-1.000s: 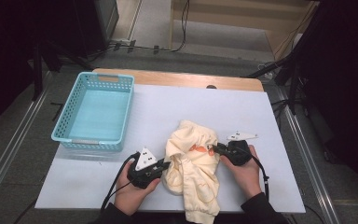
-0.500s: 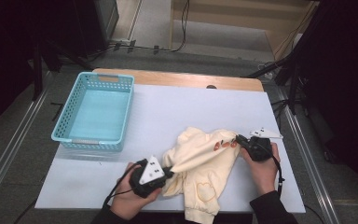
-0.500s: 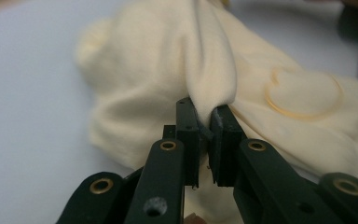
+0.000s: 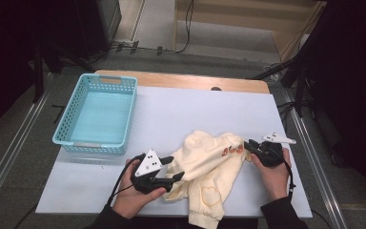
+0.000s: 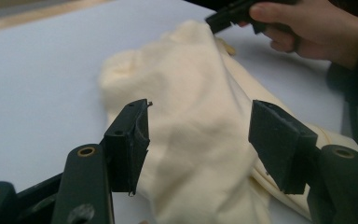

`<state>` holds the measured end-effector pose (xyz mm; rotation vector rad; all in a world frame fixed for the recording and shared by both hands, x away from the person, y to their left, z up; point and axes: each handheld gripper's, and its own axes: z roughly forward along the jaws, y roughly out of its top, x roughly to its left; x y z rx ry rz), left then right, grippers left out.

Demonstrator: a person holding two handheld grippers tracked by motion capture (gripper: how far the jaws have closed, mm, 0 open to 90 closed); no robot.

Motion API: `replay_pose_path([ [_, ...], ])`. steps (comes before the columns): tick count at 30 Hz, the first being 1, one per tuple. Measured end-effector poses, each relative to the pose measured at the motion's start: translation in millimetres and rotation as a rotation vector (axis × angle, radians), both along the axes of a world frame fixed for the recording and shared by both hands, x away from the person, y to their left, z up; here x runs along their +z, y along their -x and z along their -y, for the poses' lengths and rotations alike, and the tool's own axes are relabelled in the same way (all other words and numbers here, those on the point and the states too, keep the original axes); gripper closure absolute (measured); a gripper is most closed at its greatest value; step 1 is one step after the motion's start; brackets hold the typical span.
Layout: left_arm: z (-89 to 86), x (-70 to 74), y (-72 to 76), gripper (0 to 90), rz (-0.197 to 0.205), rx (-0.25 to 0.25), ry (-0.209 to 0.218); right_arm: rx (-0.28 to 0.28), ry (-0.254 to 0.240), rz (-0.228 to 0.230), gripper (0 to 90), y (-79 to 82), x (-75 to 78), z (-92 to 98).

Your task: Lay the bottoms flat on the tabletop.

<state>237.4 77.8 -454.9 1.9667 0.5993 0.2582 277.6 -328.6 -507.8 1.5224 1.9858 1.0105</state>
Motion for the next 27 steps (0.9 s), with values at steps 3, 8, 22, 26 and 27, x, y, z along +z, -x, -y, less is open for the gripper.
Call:
replay_pose_path([
  [3,1.8,6.0,-14.8,40.5,-0.023,0.038,-0.001,-0.014,-0.032,0.031,67.7,3.8,4.0,7.3],
  [8,24.3,-7.6,-48.7,46.1,-0.098,0.103,-0.051,-0.001,-0.056,0.008,62.1,2.7,-1.1,10.2],
  [22,69.5,-49.5,-78.2,43.8,-0.223,0.111,-0.187,0.068,-0.071,-0.066,54.9,-4.4,-14.5,-4.9],
  [26,76.0,-52.0,-76.3,49.6,-0.228,0.086,-0.193,0.09,-0.059,-0.097,58.7,-6.6,-17.1,-9.6],
  [27,76.9,-52.2,-76.2,51.3,-0.232,0.086,-0.194,0.09,-0.059,-0.095,60.9,-6.7,-17.0,-10.4],
])
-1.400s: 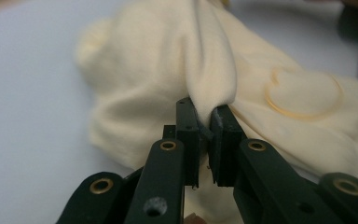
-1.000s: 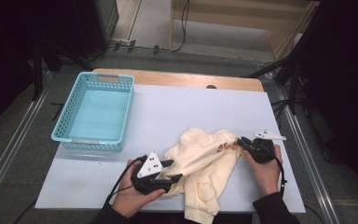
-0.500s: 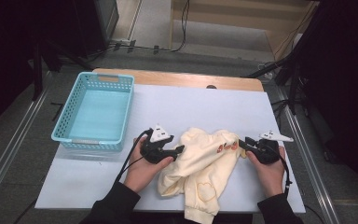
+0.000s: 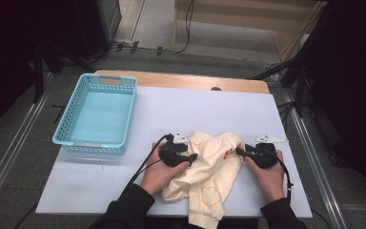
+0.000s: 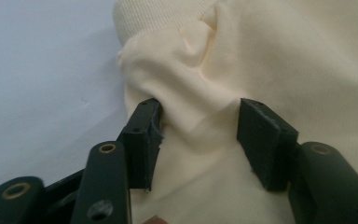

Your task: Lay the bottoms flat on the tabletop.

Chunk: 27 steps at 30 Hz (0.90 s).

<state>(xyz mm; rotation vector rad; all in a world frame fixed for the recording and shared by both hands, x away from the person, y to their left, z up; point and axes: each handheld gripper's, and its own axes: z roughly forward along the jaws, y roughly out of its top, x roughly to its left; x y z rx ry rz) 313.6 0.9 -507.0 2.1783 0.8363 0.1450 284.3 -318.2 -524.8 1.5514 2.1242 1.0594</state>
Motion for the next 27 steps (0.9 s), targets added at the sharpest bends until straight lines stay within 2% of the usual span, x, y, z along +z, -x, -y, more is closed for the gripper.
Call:
replay_pose_path([
  [4,-2.2,0.1,-2.1,74.4,0.012,0.013,-0.034,0.02,-0.017,-0.009,73.5,-1.3,0.2,-2.2],
  [5,-3.0,0.1,-2.7,82.0,0.009,0.006,-0.032,0.026,-0.013,-0.007,75.5,-1.1,0.8,-4.0],
  [7,-5.1,2.5,-3.2,89.2,0.012,-0.005,-0.033,0.037,0.012,0.008,78.0,-1.4,2.7,-6.6],
  [9,-7.5,5.8,-3.4,90.0,0.037,0.008,-0.039,0.037,0.02,0.035,78.9,-1.6,6.3,-6.7],
  [12,-17.8,15.2,-7.1,90.0,0.088,0.064,-0.019,0.03,0.009,0.067,79.0,-3.3,14.5,-5.3],
  [15,-32.6,28.3,-11.8,90.0,0.153,0.16,0.024,0.028,-0.013,0.095,79.0,-7.7,25.5,-2.3],
  [17,-40.3,33.5,-14.0,90.0,0.188,0.208,0.027,0.035,-0.008,0.121,79.1,-11.1,33.3,-2.5],
  [19,-48.8,33.8,-19.3,90.0,0.182,0.239,0.014,0.034,0.018,0.131,79.1,-14.4,37.7,-4.5],
  [21,-53.3,28.9,-23.0,90.0,0.156,0.249,0.002,0.023,0.027,0.105,78.4,-17.8,37.8,-6.0],
  [22,-55.4,24.2,-24.8,90.0,0.13,0.248,-0.001,0.026,0.028,0.095,77.0,-19.4,36.6,-6.2],
  [24,-55.9,18.2,-26.3,88.4,0.09,0.244,0.008,0.035,0.023,0.074,67.7,-22.0,33.4,-5.7],
  [25,-56.1,17.3,-26.9,85.1,0.084,0.242,0.02,0.033,0.019,0.073,64.4,-22.7,32.8,-4.6],
  [27,-55.6,19.3,-28.2,71.3,0.083,0.244,0.054,0.04,-0.041,0.102,59.9,-22.8,35.2,0.1],
])
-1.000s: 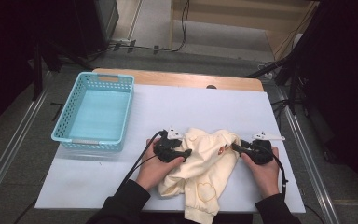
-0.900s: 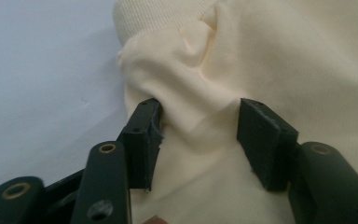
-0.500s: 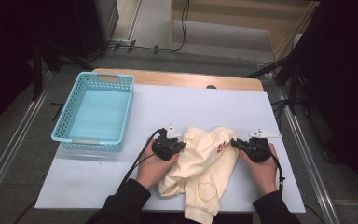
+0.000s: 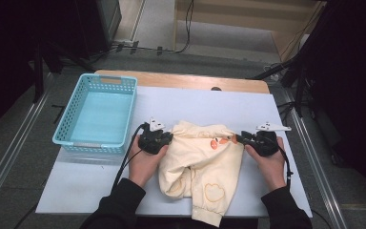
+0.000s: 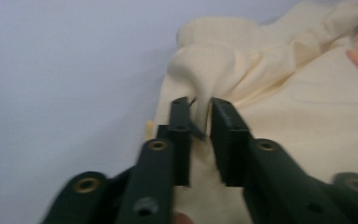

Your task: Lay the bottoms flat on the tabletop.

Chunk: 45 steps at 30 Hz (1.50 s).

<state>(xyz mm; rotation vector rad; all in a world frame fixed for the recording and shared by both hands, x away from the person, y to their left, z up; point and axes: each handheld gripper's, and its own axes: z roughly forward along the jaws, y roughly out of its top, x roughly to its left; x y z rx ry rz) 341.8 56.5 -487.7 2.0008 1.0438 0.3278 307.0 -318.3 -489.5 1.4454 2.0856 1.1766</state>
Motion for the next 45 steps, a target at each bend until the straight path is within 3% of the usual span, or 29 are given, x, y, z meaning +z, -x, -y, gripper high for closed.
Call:
replay_pose_path([
  [3,5.9,6.7,-6.8,58.4,0.015,0.02,0.026,-0.01,-0.019,0.024,59.8,-3.8,7.8,2.1],
  [6,11.4,10.2,-17.9,55.5,0.004,0.025,0.036,-0.028,0.007,0.024,66.0,-15.0,9.7,-2.5],
  [10,18.1,2.6,-34.8,53.9,-0.049,0.035,0.025,-0.029,0.006,-0.032,67.0,-33.7,-2.1,-10.0],
  [13,19.6,-5.7,-39.1,54.3,-0.09,0.027,0.014,-0.029,0.023,-0.083,66.9,-41.4,-15.2,-14.3],
  [15,19.7,-9.2,-39.6,56.7,-0.113,0.014,0.014,-0.035,0.024,-0.128,65.9,-43.5,-23.0,-15.4],
  [17,21.6,-12.4,-38.6,59.7,-0.127,-0.009,0.0,-0.035,-0.029,-0.154,65.9,-43.1,-26.1,-14.6],
  [19,24.1,-15.0,-37.1,61.1,-0.14,-0.034,-0.013,-0.007,-0.036,-0.169,65.4,-42.2,-26.3,-17.8],
  [20,25.4,-16.5,-36.3,61.2,-0.148,-0.044,-0.025,0.037,-0.038,-0.179,65.1,-41.4,-26.8,-22.0],
  [23,26.0,-19.5,-33.5,61.8,-0.146,-0.046,-0.02,0.063,0.003,-0.181,64.6,-37.5,-27.1,-30.3],
  [25,25.6,-19.3,-32.5,65.3,-0.152,-0.048,-0.023,0.047,-0.013,-0.199,65.0,-36.6,-27.0,-30.6],
  [31,29.8,-15.1,-31.7,80.9,-0.14,-0.089,-0.047,0.103,0.015,-0.229,77.0,-39.5,-23.4,-32.9],
  [33,30.4,-10.4,-32.9,82.5,-0.112,-0.075,-0.042,0.128,0.063,-0.207,81.1,-41.6,-20.3,-33.5],
  [35,30.5,-1.9,-34.6,83.1,-0.073,-0.052,-0.017,0.105,0.121,-0.149,82.4,-42.6,-13.4,-34.1],
  [42,25.8,27.5,-55.0,83.4,0.004,0.02,0.028,0.006,0.117,0.034,83.1,-57.6,21.2,-24.8],
  [45,27.8,35.7,-65.7,83.4,0.041,0.031,0.03,-0.023,0.113,0.07,83.1,-71.1,32.9,-24.1],
])
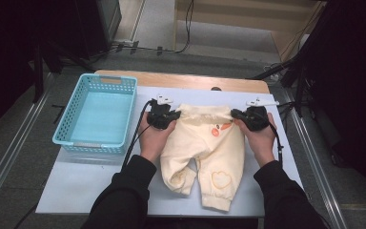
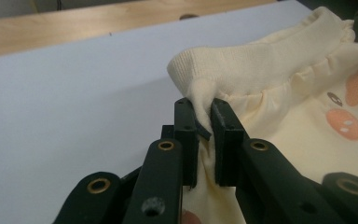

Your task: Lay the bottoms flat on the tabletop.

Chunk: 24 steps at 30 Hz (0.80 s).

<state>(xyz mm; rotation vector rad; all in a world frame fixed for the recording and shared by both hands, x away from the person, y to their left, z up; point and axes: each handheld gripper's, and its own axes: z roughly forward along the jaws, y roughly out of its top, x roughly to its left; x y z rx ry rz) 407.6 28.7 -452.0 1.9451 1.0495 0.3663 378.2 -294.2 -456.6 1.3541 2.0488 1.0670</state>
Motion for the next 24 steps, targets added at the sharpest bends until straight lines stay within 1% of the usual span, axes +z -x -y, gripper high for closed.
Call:
replay_pose_path([
  [2,1.4,3.8,-8.0,83.4,0.02,0.015,0.0,-0.018,0.021,0.03,83.2,-10.9,8.0,-2.4],
  [4,2.5,7.3,-17.4,83.5,0.028,0.027,-0.005,-0.038,0.047,0.056,83.4,-19.8,15.0,-6.7],
  [6,2.4,11.0,-26.5,83.5,0.038,0.048,0.002,-0.05,0.073,0.074,83.5,-28.8,21.8,-11.5],
  [7,1.9,12.5,-29.1,83.2,0.041,0.055,0.004,-0.052,0.078,0.082,83.3,-33.3,24.3,-13.4],
  [8,1.7,13.4,-32.5,82.0,0.049,0.075,0.004,-0.047,0.072,0.082,82.7,-36.7,25.6,-14.1],
  [9,1.4,13.3,-33.9,76.0,0.051,0.093,-0.007,-0.045,0.054,0.074,78.9,-42.4,25.9,-14.8],
  [10,0.9,12.4,-34.8,66.6,0.041,0.106,-0.007,-0.053,0.053,0.058,69.4,-46.3,25.2,-15.3],
  [11,0.0,11.8,-35.2,55.2,0.022,0.105,0.002,-0.076,0.065,0.041,54.7,-48.7,24.3,-16.2],
  [12,-1.9,11.0,-35.0,48.1,-0.01,0.097,0.014,-0.09,0.062,0.022,47.6,-49.2,23.5,-16.4],
  [13,-2.7,10.6,-33.0,40.1,-0.017,0.097,0.027,-0.085,0.024,0.002,41.1,-48.6,21.9,-15.4],
  [14,-4.1,10.6,-30.3,35.7,-0.019,0.091,0.032,-0.079,0.006,-0.004,37.7,-46.6,20.5,-15.1],
  [15,-5.2,10.5,-27.8,32.1,-0.02,0.084,0.038,-0.074,-0.003,-0.006,35.2,-44.1,18.7,-15.0],
  [16,-5.9,10.1,-25.2,29.4,-0.029,0.077,0.051,-0.06,-0.024,-0.014,33.4,-41.0,17.1,-15.1],
  [17,-6.5,9.9,-22.2,26.7,-0.038,0.065,0.063,-0.046,-0.035,-0.018,29.6,-37.4,15.9,-15.7],
  [19,-7.1,9.9,-15.0,22.5,-0.041,0.035,0.074,-0.026,-0.04,-0.007,27.0,-29.0,14.4,-17.6],
  [20,-7.4,9.9,-11.1,20.3,-0.039,0.024,0.085,-0.002,-0.054,-0.007,24.5,-23.1,13.3,-19.3],
  [21,-8.2,9.7,-7.5,18.1,-0.039,0.003,0.094,0.013,-0.052,-0.007,21.0,-18.2,12.6,-21.0],
  [22,-9.0,9.7,-3.8,15.0,-0.038,-0.007,0.102,0.026,-0.059,-0.008,19.5,-13.6,11.9,-22.7],
  [23,-9.6,9.4,-0.3,13.9,-0.036,-0.015,0.113,0.04,-0.063,-0.012,17.5,-9.4,11.1,-24.5],
  [24,-10.5,9.1,3.4,13.8,-0.034,-0.026,0.122,0.053,-0.058,-0.01,14.4,-4.9,10.4,-26.1],
])
